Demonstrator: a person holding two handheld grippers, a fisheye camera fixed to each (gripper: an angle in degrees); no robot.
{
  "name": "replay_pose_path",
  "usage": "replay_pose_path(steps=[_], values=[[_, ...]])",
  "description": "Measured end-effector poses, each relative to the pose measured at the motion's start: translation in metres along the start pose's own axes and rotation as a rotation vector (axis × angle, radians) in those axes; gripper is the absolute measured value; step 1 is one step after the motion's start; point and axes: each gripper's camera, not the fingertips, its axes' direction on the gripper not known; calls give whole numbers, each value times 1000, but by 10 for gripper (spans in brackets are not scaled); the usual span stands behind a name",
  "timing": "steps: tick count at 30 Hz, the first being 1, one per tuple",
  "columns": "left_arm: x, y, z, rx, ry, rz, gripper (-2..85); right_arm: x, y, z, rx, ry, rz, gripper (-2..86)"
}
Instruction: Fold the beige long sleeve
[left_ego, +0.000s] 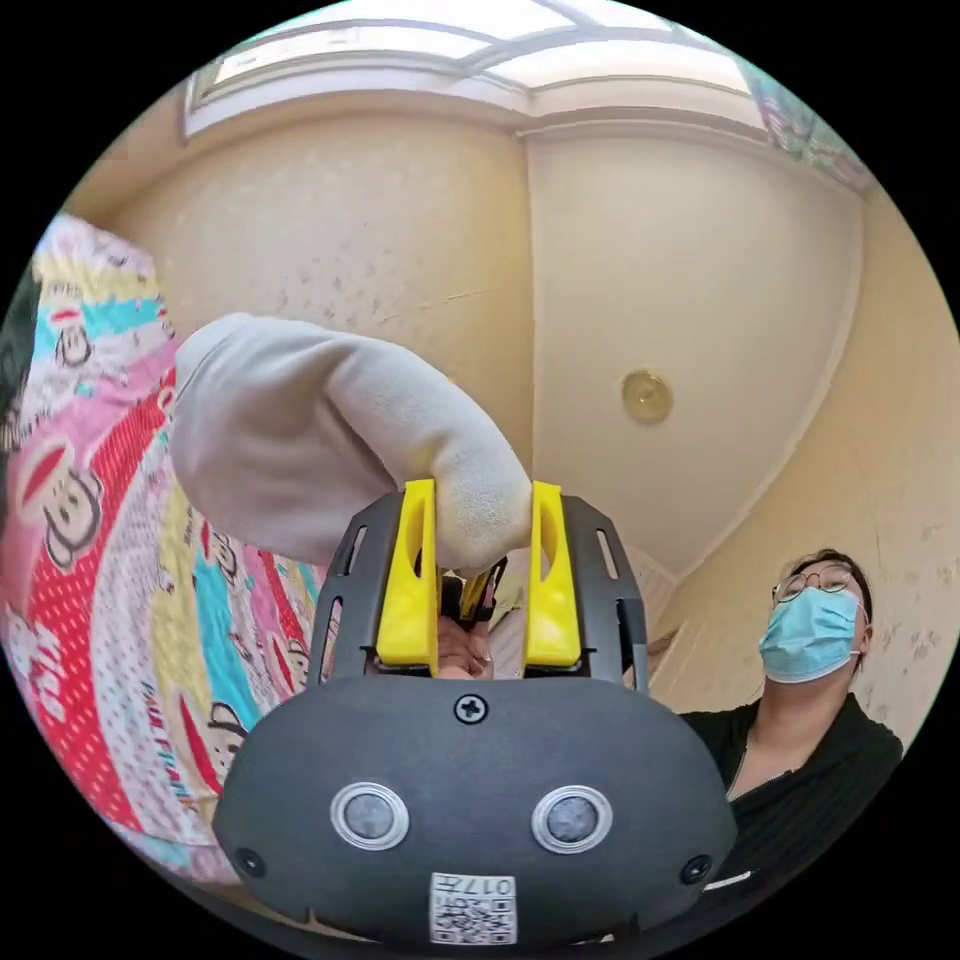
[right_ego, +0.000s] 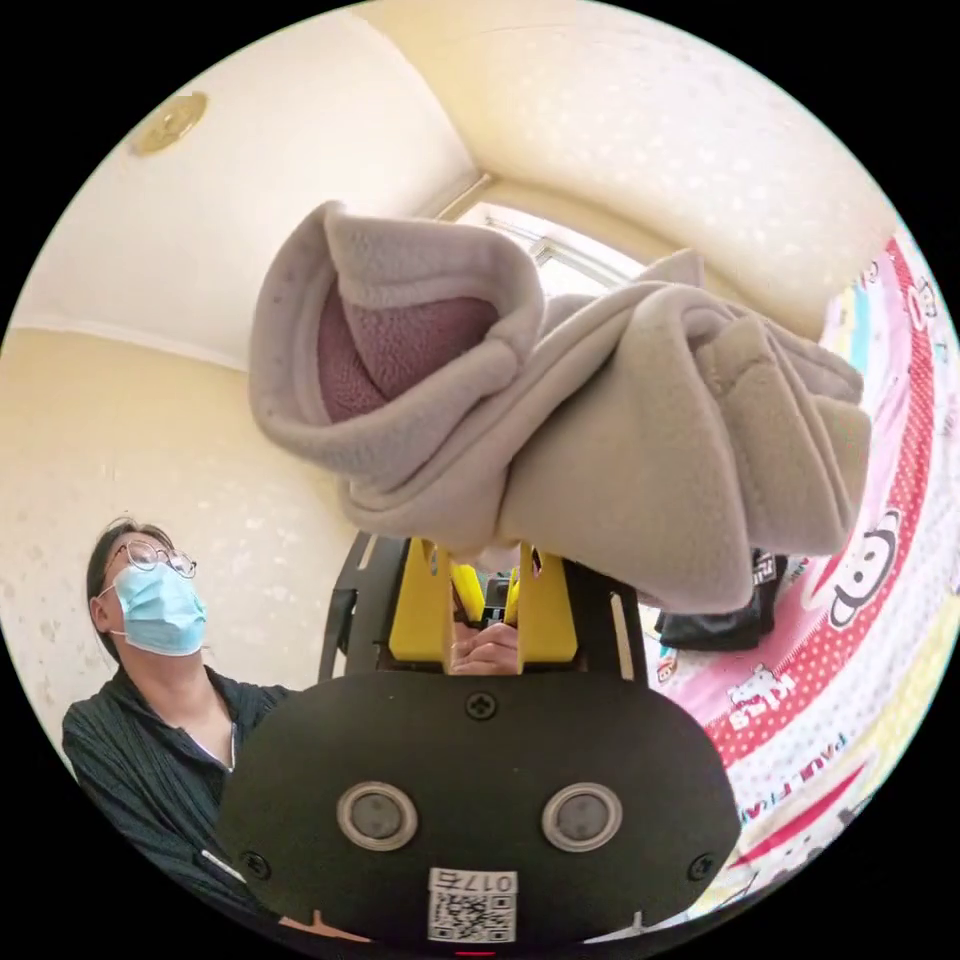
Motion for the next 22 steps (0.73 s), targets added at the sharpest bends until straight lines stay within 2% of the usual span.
replay_pose_path(steps=[3, 6, 8, 9, 10, 11, 13, 14, 16, 18, 20, 22], values=[[-6, -28, -66, 77, -337, 58, 131, 83, 18, 108, -11, 67, 94, 99], [-69, -15, -130, 126, -645, -123, 107, 193, 65, 196, -104, 262, 183, 107], [-114, 15, -161, 33, -727, -234, 100, 284, 136, 240, -353, 504, 251, 110], [-139, 50, -179, -18, -734, -327, 103, 307, 158, 244, -423, 556, 315, 109], [-151, 90, -196, -14, -708, -384, 108, 336, 197, 234, -442, 533, 407, 104], [-152, 110, -203, 4, -692, -389, 110, 344, 223, 206, -275, 362, 422, 95], [-139, 171, -215, 61, -687, -352, 118, 358, 248, 173, -150, 195, 521, 66], [-133, 181, -213, 56, -692, -328, 121, 358, 252, 153, -122, 134, 557, 64], [-109, 199, -186, 16, -682, -235, 113, 338, 243, 120, -122, 88, 493, 64], [-88, 199, -146, -20, -643, -142, 104, 301, 225, 83, -170, 120, 388, 66], [-68, 199, -90, -105, -612, -24, 90, 235, 209, 23, -247, 269, 230, 68], [-48, 212, 1, -296, -608, 130, 72, 186, 209, -25, -294, 437, 152, 68]])
